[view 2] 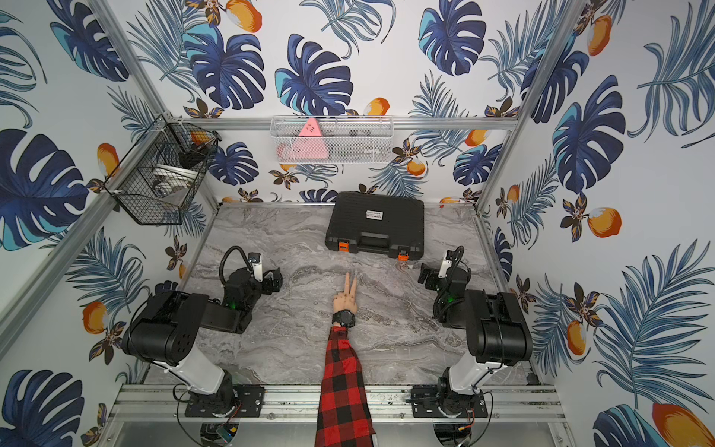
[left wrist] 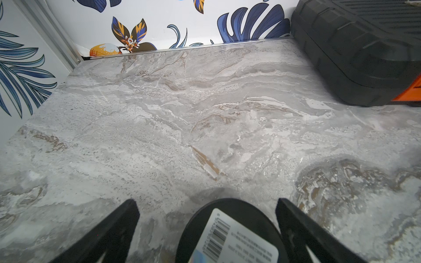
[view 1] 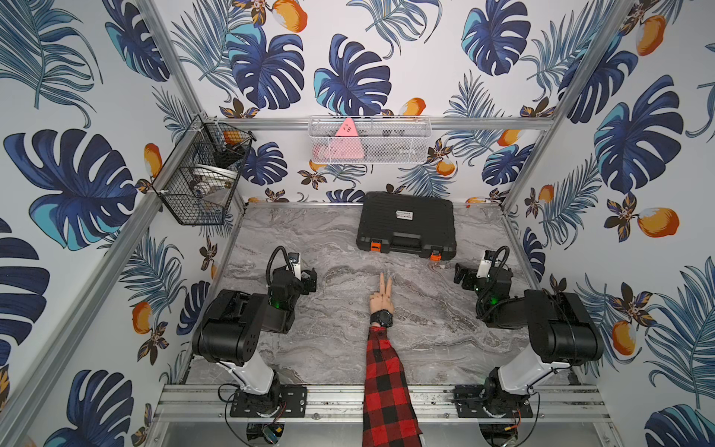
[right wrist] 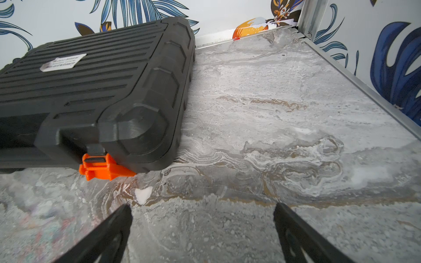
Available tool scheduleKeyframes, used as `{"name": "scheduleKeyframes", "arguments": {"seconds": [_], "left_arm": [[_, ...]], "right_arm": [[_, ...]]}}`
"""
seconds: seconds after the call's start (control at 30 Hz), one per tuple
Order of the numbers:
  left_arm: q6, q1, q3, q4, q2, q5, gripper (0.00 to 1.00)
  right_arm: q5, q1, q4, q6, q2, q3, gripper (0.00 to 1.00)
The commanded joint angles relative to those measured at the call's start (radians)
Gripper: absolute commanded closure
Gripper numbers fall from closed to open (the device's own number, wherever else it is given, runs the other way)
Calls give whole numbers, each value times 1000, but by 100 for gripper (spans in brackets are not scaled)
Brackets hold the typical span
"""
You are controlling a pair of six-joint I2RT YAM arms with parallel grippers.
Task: Take off the watch
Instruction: Adjust the hand at the center of the board.
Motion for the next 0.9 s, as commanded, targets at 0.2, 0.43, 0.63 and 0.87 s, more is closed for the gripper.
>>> {"name": "scheduleKeyframes", "arguments": {"seconds": [0.2, 0.43, 0.63, 0.87], "left_arm": [[-14, 2, 6, 21, 0, -42, 1], [-10, -33, -7, 48, -7, -163, 1], [16, -119, 60, -190, -151, -402, 1], [-61, -266, 303, -693, -219, -609, 1]], "right_arm": [[28, -1, 17, 9, 3, 3, 0], [106, 8, -108, 23, -62, 46, 0], [247, 77, -387, 13, -175, 159, 0], [191, 147, -747, 137, -241, 331, 0]]}}
